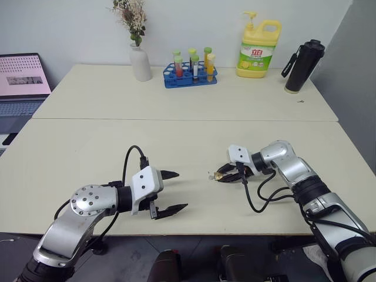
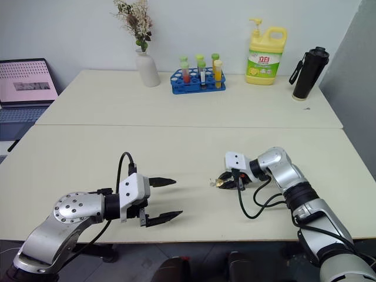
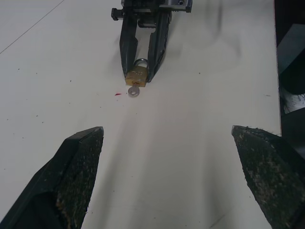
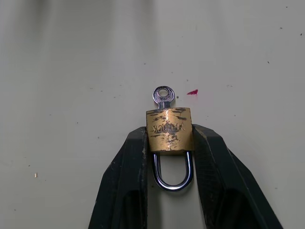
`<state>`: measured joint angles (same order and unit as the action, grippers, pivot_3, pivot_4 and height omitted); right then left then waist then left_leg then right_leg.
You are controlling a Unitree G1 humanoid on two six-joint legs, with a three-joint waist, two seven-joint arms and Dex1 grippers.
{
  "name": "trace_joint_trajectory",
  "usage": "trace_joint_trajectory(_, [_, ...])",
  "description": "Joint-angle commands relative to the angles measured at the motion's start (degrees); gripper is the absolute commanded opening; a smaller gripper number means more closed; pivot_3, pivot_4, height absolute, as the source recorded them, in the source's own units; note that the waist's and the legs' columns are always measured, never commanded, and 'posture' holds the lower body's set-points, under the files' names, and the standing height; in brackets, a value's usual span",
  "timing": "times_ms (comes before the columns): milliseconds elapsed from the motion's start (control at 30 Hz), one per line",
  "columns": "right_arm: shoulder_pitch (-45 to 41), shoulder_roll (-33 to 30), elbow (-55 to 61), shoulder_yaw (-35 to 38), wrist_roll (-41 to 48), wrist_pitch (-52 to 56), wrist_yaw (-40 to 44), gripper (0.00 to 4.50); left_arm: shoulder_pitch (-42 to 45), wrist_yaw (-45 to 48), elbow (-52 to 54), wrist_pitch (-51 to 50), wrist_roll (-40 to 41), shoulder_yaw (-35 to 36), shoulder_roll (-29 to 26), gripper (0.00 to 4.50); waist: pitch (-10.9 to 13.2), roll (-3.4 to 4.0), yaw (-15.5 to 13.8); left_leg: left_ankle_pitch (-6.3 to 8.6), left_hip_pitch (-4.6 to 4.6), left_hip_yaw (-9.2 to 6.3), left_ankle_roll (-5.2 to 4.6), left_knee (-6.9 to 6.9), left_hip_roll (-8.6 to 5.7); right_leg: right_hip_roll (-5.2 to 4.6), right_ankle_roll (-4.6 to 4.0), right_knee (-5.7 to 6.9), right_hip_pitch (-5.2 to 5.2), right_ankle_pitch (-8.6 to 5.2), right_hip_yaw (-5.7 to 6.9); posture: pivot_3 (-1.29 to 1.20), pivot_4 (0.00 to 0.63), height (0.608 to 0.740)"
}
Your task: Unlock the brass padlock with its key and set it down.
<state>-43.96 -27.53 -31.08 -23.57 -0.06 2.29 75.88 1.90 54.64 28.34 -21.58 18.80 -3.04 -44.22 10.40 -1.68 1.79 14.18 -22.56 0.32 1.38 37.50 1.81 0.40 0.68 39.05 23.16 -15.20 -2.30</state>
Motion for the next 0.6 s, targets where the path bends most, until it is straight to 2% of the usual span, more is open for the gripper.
trace_joint_trajectory(33, [1.37, -0.52, 0.17, 0.05, -2.8, 2.41, -2.98, 0.93, 0.99, 0.0, -0.02, 1.14, -0.22, -0.1, 0.12, 4.5, -0.01, 0.0, 0.0, 0.0, 0.0, 0.0, 0.0, 0.0, 0.0, 0.0, 0.0, 0.0, 0.0, 0.0, 0.0, 0.0, 0.15, 0.74])
trace_joint_trajectory(100, [2.63, -0.91, 3.19, 0.77, -2.45, 2.59, -4.29, 0.93, 1.13, -0.51, -0.39, 0.97, -0.28, -0.25, 0.55, 4.5, -0.01, 0.0, 0.0, 0.0, 0.0, 0.0, 0.0, 0.0, 0.0, 0.0, 0.0, 0.0, 0.0, 0.0, 0.0, 0.0, 0.15, 0.74])
trace_joint_trajectory(167, [6.02, -2.91, 11.36, 3.01, -2.75, -0.02, -7.81, 0.93, 2.1, -1.83, -1.29, -0.25, 0.3, -0.13, 1.81, 4.5, -0.01, 0.0, -0.16, 0.0, -0.02, -0.02, 0.0, 0.0, 0.0, 0.0, 0.0, 0.0, 0.01, 0.0, 0.01, 0.0, 0.15, 0.74])
trace_joint_trajectory(333, [15.12, -7.63, 26.97, 7.99, -6.46, -9.46, -18.18, 0.93, 5.86, -3.66, -2.71, -3.49, 2.12, 0.15, 4.38, 4.5, 0.01, 0.02, -0.44, 0.0, -0.31, -0.06, 0.01, 0.08, -0.09, 0.01, 0.04, -0.04, 0.16, -0.01, 0.07, 0.0, 0.15, 0.74])
trace_joint_trajectory(433, [19.88, -10.56, 28.35, 8.94, -13.59, -22.4, -27.41, 0.93, 9.14, -4.32, -3.61, -6.57, 5.21, 0.3, 6.85, 4.5, 0.01, 0.02, -0.27, 0.0, -0.32, -0.03, 0.01, 0.11, -0.11, 0.01, 0.07, -0.07, 0.15, 0.0, 0.04, 0.0, 0.15, 0.74])
trace_joint_trajectory(500, [21.74, -11.14, 28.07, 9.43, -16.16, -26.02, -31.71, 0.93, 10.54, -4.36, -3.79, -8.25, 6.66, 0.4, 7.61, 4.5, 0.01, 0.0, -0.15, 0.01, -0.32, -0.02, 0.01, 0.11, -0.1, 0.06, 0.07, -0.07, 0.15, -0.01, 0.03, 0.0, 0.15, 0.74])
trace_joint_trajectory(567, [24.67, -12.45, 28.24, 10.14, -21.65, -31.63, -38.44, 0.93, 13.16, -4.3, -4.45, -10.17, 8.63, 0.15, 8.79, 4.5, 0.01, 0.0, -0.11, 0.0, -0.3, -0.01, 0.01, 0.11, -0.08, 0.09, 0.07, -0.05, 0.15, -0.01, 0.0, 0.0, 0.15, 0.74])
trace_joint_trajectory(600, [25.44, -12.61, 29.03, 10.96, -26.39, -35.15, -44.38, 0.93, 14.78, -3.79, -5.24, -10.69, 8.75, -0.63, 9.07, 4.5, 0.01, 0.0, -0.13, 0.0, -0.3, -0.03, 0.02, 0.11, -0.09, 0.1, 0.07, -0.04, 0.15, -0.01, 0.02, 0.0, 0.15, 0.74])
